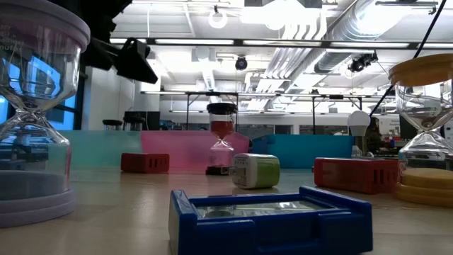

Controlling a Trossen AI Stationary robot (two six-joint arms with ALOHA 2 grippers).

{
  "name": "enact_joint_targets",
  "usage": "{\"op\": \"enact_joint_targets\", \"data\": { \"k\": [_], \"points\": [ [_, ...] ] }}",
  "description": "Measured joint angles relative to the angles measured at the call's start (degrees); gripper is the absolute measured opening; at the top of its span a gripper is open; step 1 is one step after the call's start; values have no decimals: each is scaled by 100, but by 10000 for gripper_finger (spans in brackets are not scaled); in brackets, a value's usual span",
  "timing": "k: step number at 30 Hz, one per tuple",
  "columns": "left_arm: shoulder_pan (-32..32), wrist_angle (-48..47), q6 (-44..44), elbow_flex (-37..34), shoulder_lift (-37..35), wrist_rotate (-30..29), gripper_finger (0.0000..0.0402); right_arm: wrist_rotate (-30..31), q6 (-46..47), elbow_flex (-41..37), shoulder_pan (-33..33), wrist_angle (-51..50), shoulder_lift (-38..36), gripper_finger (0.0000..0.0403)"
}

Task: Pick & Place Office items
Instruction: Put the top red charger adapter into the blue bin

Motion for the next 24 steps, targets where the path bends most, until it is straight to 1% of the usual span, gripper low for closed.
{"op": "enact_joint_targets", "data": {
  "k": [2, 5, 16, 24],
  "points": [
    [6, -58, 175, 0, 2, -161, 365, -9, 0, 1, 0, 0, 0, 231],
    [98, -86, 217, 0, 110, -434, 365, -10, 2, 2, 0, 0, 0, 231],
    [457, -180, 192, -9, 954, -444, 365, -126, 144, 2, -28, -6, 0, 231],
    [735, -171, 165, -7, 1298, -564, 365, -150, 146, 0, -37, -11, 0, 231]
  ]
}}
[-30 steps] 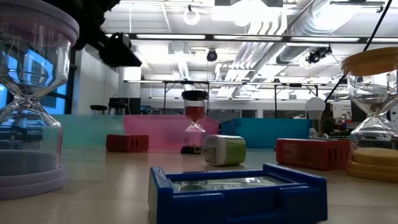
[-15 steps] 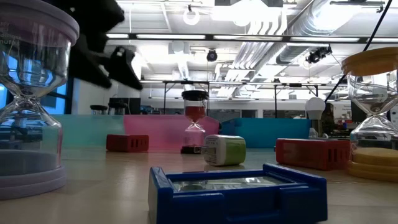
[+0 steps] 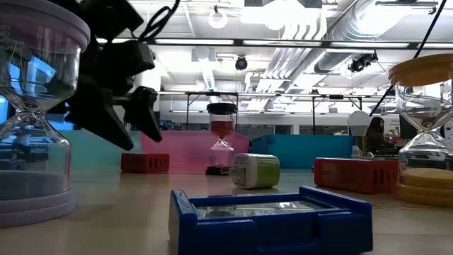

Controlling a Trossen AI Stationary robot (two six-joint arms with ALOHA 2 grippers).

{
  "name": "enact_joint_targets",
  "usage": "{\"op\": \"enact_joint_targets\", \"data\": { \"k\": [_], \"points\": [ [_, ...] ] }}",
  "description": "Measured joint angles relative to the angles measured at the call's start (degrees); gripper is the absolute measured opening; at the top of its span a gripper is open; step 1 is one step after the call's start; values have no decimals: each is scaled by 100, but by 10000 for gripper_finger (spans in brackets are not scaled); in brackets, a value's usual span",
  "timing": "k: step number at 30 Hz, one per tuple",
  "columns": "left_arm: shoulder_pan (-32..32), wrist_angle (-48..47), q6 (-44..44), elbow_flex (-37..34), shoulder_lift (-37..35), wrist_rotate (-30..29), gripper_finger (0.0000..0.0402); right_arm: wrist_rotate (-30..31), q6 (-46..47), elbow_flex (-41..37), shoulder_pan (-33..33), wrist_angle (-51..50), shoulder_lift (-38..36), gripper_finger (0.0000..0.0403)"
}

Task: Pick & Place Office items
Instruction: Put the top red charger adapter into the blue bin

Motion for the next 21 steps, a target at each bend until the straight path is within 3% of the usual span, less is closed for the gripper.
{"op": "enact_joint_targets", "data": {
  "k": [21],
  "points": [
    [238, -36, 240, 7, 494, 12, 365, -87, 6, 0, -30, 8, 0, 231]
  ]
}}
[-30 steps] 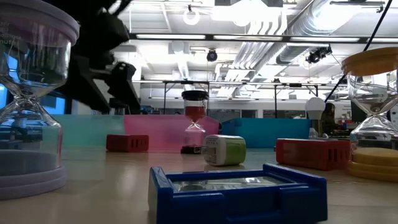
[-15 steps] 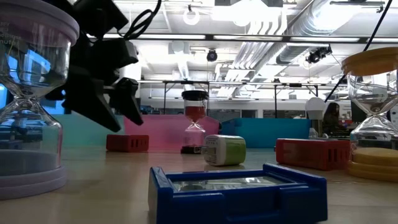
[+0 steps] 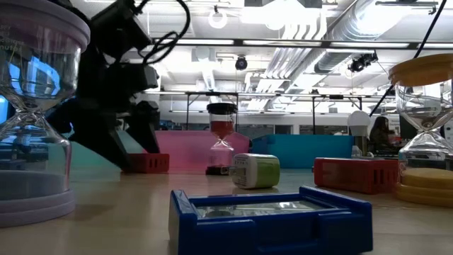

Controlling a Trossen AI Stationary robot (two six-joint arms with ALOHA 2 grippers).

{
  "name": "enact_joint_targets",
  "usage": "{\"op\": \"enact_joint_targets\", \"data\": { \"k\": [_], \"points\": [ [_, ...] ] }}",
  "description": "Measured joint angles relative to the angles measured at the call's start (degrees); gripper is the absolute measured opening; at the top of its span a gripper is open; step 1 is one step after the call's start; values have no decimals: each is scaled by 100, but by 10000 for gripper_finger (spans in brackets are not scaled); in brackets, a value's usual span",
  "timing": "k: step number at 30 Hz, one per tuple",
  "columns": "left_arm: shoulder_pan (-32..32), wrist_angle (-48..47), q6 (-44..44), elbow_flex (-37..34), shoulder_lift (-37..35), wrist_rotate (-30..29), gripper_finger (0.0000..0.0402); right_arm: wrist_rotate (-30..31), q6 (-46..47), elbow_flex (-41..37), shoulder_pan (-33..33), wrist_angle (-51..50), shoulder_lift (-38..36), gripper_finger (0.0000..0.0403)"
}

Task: Pick & Place Office items
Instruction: Put the top red charger adapter into the blue bin

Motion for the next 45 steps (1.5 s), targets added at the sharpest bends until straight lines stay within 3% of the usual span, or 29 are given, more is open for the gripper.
{"op": "enact_joint_targets", "data": {
  "k": [11, 17, 24, 30, 38, 45],
  "points": [
    [33, 110, -140, 15, 309, 129, 349, -80, 153, 0, -74, -56, 0, 231],
    [33, 92, -490, 11, 316, 296, 294, -81, 153, 0, -72, -73, 0, 231],
    [-48, 46, -704, 7, 318, 282, 203, -92, 276, 0, -72, -128, 0, 231],
    [-222, 38, -951, 7, 293, -11, 202, -94, 276, 0, -72, -130, 0, 231],
    [-832, -87, -918, -20, -242, -986, 202, -94, 293, 0, -72, -126, 0, 231],
    [-2079, -59, -34, 204, -832, -3483, 202, -72, 1049, 0, -131, 166, 0, 231]
  ]
}}
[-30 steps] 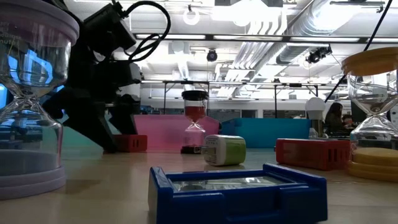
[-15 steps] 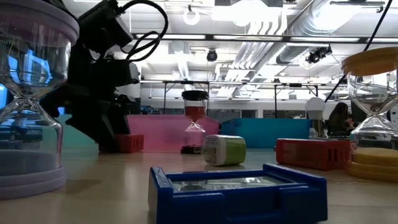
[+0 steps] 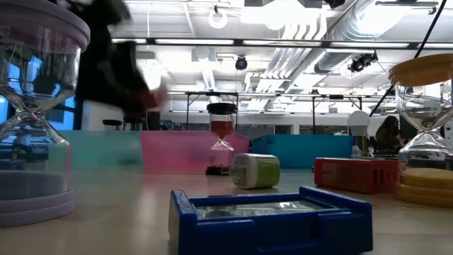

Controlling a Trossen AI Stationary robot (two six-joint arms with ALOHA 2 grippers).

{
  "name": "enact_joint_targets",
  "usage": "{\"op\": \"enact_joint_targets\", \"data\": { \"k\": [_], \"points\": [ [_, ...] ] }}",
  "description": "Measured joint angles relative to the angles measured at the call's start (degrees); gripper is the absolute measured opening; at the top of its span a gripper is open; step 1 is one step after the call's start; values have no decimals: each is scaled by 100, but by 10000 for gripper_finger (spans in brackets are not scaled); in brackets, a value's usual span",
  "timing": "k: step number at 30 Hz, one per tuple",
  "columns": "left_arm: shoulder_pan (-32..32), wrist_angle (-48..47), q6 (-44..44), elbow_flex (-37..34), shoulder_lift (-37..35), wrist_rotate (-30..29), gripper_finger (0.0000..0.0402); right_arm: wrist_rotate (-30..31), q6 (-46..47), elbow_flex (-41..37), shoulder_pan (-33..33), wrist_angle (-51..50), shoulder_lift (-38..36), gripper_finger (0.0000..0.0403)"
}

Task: Pick & Place Office items
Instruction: Put the top red charger adapter into the blue bin

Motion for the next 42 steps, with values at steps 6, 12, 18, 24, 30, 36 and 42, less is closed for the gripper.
{"op": "enact_joint_targets", "data": {
  "k": [6, 12, 18, 24, 30, 36, 42],
  "points": [
    [-982, 569, 1209, 595, 132, -2073, 202, -260, 866, 0, -199, 313, 0, 231],
    [-1397, 2406, 2846, 768, 623, -2742, 202, -610, 1297, 0, -386, 377, 0, 231],
    [-1376, 4468, 4521, 781, 1552, -3080, 202, -909, 1324, 0, -436, 391, 0, 231],
    [-1182, 6050, 5483, 1040, 2551, -3340, 202, -847, 1165, 0, -468, 366, 0, 231],
    [-1079, 6122, 5863, 1769, 3338, -3410, 202, -685, 1172, 0, -576, 327, 0, 231],
    [-1079, 6129, 5868, 2133, 3541, -3431, 202, -692, 1184, 0, -587, 362, 0, 231],
    [-1079, 6137, 5867, 2200, 3541, -3397, 202, -671, 1184, 0, -597, 368, -3, 231]
  ]
}}
